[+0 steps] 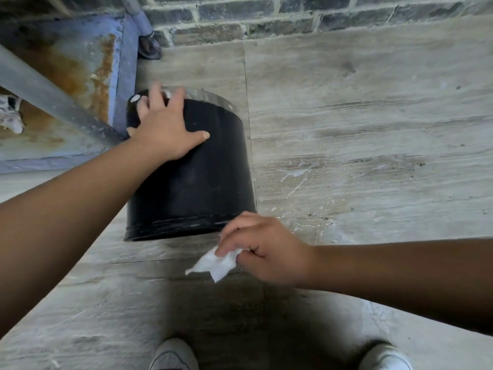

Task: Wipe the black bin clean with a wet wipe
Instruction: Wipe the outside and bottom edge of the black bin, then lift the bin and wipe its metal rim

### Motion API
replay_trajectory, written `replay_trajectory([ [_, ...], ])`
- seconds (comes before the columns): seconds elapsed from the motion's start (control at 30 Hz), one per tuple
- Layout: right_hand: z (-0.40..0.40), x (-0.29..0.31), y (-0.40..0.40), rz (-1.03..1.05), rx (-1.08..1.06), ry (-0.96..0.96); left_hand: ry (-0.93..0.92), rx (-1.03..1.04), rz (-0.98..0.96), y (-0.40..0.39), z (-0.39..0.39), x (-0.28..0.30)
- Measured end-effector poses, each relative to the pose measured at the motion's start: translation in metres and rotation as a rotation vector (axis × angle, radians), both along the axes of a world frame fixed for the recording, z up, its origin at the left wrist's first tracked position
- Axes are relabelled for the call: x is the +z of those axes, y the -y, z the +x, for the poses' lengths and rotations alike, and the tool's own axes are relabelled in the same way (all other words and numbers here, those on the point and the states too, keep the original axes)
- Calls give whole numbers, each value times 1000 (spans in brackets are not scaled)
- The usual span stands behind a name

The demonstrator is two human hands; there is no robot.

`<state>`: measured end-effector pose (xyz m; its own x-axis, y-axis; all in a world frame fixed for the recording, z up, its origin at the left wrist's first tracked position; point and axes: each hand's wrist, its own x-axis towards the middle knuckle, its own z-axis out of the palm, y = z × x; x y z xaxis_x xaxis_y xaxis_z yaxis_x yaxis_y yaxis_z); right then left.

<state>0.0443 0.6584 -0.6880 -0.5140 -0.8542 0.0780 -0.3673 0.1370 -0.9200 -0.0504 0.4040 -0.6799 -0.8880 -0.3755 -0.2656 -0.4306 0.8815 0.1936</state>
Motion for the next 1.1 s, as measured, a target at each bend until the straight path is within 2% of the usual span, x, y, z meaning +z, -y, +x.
replay_trajectory([
  [0.13, 2, -6, -16, 30, -14, 23, 284, -127, -149, 14, -31, 3],
  [0.23, 1, -9, -25, 56, -104, 98, 322, -307, -262, 2, -54, 11],
  [0.3, -2, -14, -30, 130, -244, 242, 357, -428, -264, -14, -69, 13],
  [0.4, -4, -25, -40, 211, -405, 494, 487, -379, -275, -35, -89, 24],
  [0.47, -6, -28, -51, 206, -472, 552, 581, -354, -291, -43, -98, 35],
  [0.57, -17, -27, -70, 166, -647, 609, 670, -425, -327, -53, -94, 57],
  [0.7, -50, -21, -95, -27, -930, 777, 553, -595, -306, -62, -63, 81],
  [0.8, -74, -15, -102, -147, -1081, 798, 379, -628, -319, -61, -40, 98],
  [0.9, -93, -4, -98, -228, -1088, 807, 161, -619, -319, -54, -23, 114],
  [1.0, -111, 8, -88, -284, -1122, 758, 57, -641, -316, -53, -16, 113],
  [1.1, -126, 17, -77, -295, -1115, 656, -78, -745, -398, -58, -20, 98],
])
